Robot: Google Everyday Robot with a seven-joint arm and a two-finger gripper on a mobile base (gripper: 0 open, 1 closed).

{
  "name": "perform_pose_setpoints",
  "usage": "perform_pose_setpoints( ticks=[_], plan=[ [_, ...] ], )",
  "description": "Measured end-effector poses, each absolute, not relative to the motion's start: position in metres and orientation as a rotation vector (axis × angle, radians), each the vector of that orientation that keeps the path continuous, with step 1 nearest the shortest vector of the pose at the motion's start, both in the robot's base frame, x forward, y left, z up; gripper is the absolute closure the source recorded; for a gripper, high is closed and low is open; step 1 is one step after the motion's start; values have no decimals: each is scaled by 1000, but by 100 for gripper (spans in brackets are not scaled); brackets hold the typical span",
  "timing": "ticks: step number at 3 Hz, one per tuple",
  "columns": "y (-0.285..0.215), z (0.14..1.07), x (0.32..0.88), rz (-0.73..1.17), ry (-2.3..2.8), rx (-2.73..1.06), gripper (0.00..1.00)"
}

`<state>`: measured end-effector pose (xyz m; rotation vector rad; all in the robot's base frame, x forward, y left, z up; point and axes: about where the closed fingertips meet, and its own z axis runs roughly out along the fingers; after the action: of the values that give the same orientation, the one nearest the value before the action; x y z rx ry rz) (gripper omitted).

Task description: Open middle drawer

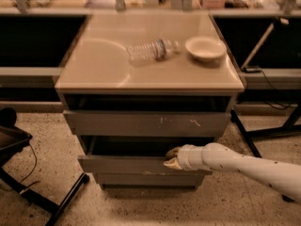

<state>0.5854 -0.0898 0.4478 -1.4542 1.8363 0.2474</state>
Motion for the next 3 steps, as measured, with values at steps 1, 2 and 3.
perform_pose_setpoints(
  ticks=[1,2,3],
  plan=[
    [-94,446,573,248,1848,-1435,100],
    [-90,477,552,227,1825,-1329,100],
    [-94,467,470,267,1847,-1257,100]
  ],
)
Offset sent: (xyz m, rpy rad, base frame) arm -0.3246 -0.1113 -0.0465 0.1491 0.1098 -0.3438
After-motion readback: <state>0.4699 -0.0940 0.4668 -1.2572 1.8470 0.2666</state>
